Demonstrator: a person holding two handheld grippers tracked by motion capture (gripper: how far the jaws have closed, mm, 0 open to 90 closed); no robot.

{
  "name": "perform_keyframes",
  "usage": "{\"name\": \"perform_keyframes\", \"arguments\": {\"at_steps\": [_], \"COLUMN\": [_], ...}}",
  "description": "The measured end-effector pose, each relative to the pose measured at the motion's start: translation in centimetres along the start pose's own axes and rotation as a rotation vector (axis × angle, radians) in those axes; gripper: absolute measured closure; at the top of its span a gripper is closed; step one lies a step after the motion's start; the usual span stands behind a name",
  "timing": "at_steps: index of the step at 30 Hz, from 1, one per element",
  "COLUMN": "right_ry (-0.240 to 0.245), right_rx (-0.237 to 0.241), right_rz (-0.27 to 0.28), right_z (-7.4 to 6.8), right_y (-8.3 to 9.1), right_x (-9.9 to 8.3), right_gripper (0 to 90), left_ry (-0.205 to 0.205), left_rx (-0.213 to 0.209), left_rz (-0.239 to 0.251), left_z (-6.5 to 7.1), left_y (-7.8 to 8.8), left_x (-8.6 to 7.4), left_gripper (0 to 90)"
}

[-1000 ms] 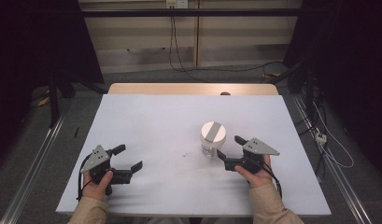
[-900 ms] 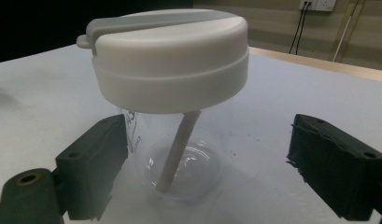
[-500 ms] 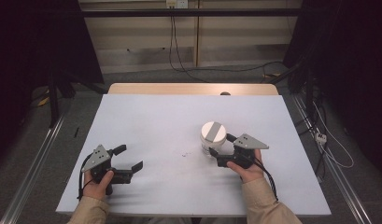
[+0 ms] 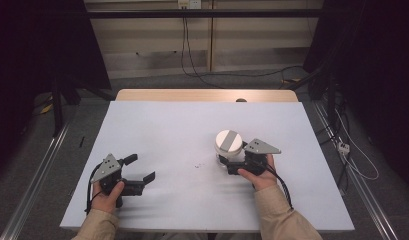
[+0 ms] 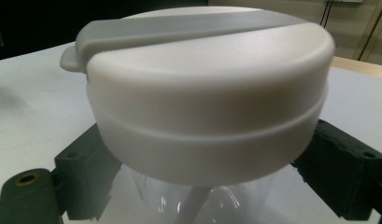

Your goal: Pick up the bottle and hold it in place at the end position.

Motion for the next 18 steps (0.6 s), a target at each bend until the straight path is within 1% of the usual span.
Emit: {"name": "perform_keyframes", "arguments": {"at_steps": [1,2,4,5,7,8,11,13,18], "right_ry": [-0.006,-0.027,-0.026,-0.026,-0.023,-0.004,0.0,0.015,0.019], "right_rx": [0.003,0.002,0.004,0.012,0.014,0.017,0.012,0.01,-0.001], "right_rz": [0.004,0.002,-0.002,-0.003,-0.005,-0.006,-0.005,-0.01,-0.006], "right_z": [0.0,0.1,0.1,0.0,-0.1,-0.4,-0.5,-0.6,-0.5], "right_y": [-0.1,-0.4,-0.5,-0.8,-0.9,-1.1,-1.2,-1.1,-1.1], "right_x": [0.0,-0.1,-0.1,-0.1,0.0,0.0,0.0,0.1,0.1], "right_gripper": [12.0,11.7,10.8,14.2,15.8,17.2,17.5,17.9,18.2], "left_ry": [-0.003,-0.004,-0.004,-0.004,-0.003,-0.001,-0.004,-0.004,-0.005], "left_rx": [-0.002,-0.003,-0.003,-0.002,0.0,-0.001,-0.005,-0.005,-0.007], "left_rz": [-0.002,-0.003,-0.003,-0.003,-0.005,-0.005,-0.004,-0.001,0.001], "left_z": [0.0,0.0,0.0,0.0,0.0,0.0,0.0,0.0,0.0], "left_y": [0.0,0.0,0.0,0.0,0.0,0.0,-0.1,-0.1,-0.3], "left_x": [0.0,0.0,0.0,0.0,0.0,-0.1,0.0,0.0,0.1], "left_gripper": [3.4,3.4,3.4,3.4,3.4,3.4,3.5,3.5,3.5]}}
Point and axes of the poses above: each handheld gripper's, and its own axes: y roughly backward along the jaws, x roughly out of its top, z roughly to its right, the point moved 5 cm from there along -y, roughly forward along the jaws, and after that the axes turned 9 degrees about z, right-handed, at the moved point
